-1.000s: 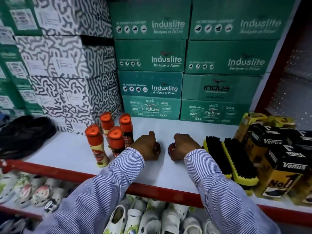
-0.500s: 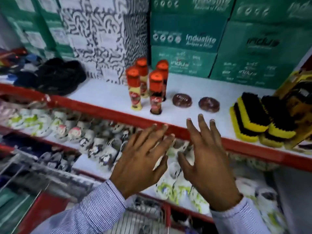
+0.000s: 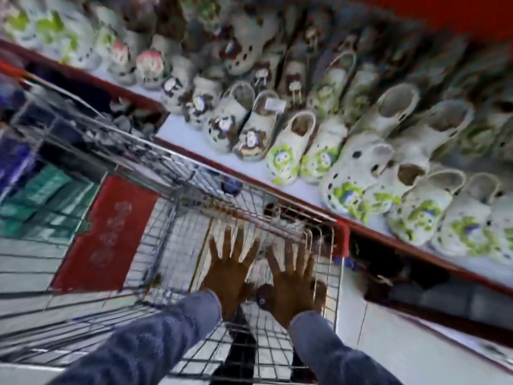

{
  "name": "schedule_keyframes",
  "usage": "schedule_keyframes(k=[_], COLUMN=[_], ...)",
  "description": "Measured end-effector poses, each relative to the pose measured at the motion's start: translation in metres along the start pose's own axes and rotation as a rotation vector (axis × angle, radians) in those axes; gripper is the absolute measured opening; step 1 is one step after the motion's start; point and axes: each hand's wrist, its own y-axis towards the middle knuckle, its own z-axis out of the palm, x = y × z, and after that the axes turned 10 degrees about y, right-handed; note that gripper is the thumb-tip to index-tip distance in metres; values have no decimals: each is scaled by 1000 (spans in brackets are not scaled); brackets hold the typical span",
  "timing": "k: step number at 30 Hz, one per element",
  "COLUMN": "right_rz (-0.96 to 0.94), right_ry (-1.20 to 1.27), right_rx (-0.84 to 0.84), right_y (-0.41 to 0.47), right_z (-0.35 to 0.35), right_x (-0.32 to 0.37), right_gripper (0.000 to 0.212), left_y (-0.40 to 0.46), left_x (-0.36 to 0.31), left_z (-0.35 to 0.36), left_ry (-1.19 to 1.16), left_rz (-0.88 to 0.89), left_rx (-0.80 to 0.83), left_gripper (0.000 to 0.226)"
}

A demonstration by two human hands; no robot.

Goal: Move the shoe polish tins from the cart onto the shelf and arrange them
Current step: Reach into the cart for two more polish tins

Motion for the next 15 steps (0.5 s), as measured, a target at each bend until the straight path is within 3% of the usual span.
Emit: schedule_keyframes(k=[3, 7, 9, 13, 15], right_rz=[90, 239, 251, 234, 278], right_ry=[63, 64, 44, -76, -180], right_rx=[211, 415, 471, 511, 524], right_y=[18, 36, 45, 50, 51], right_z=[65, 120, 136, 157, 165], right_x=[-15, -29, -29, -25, -26], right_gripper=[91, 74, 65, 57, 36], left_y=[12, 21, 23, 25, 27], left_x=[4, -3, -6, -9, -8], left_z=[57, 103, 117, 133, 136], left_ry=[-21, -9, -3, -13, -10], left_rz=[24, 23, 85, 125, 137], left_rx=[188, 345, 474, 534, 535], left_gripper=[123, 86, 87, 79, 70])
